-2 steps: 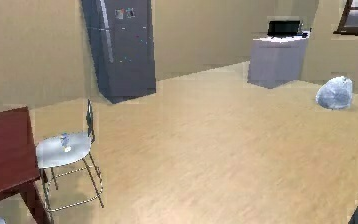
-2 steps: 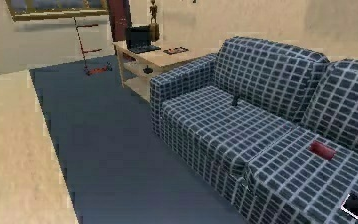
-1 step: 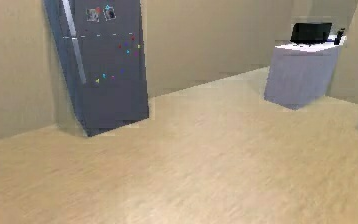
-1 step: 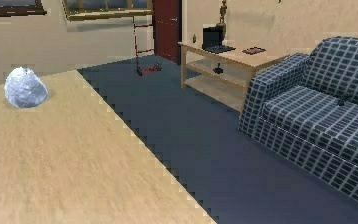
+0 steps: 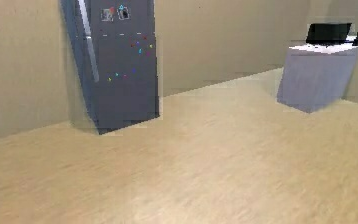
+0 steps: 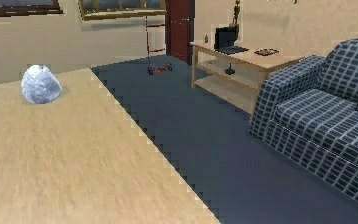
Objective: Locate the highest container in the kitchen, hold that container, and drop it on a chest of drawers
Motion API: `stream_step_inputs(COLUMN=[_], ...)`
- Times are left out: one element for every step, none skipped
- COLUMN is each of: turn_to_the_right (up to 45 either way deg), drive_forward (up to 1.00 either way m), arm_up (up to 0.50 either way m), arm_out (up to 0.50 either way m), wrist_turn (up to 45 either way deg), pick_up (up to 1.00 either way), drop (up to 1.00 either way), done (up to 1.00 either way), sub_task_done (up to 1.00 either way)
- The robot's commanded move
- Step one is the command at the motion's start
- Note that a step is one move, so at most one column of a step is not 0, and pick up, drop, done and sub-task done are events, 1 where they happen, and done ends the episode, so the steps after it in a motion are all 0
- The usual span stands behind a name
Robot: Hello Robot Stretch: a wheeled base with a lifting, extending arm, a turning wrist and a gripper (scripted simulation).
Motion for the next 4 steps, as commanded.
stream_step_inputs(turn_to_the_right=[0.0, -33.0, 0.0, -45.0], drive_forward=[0.7, 0.0, 0.5, 0.0], arm_up=[0.0, 0.0, 0.0, 0.0], arm_out=[0.0, 0.0, 0.0, 0.0], wrist_turn=[0.0, 0.0, 0.0, 0.0], pick_up=[0.0, 0.0, 0.0, 0.0], drop=[0.0, 0.0, 0.0, 0.0], done=[0.0, 0.0, 0.0, 0.0], sub_task_done=[0.0, 0.0, 0.0, 0.0])
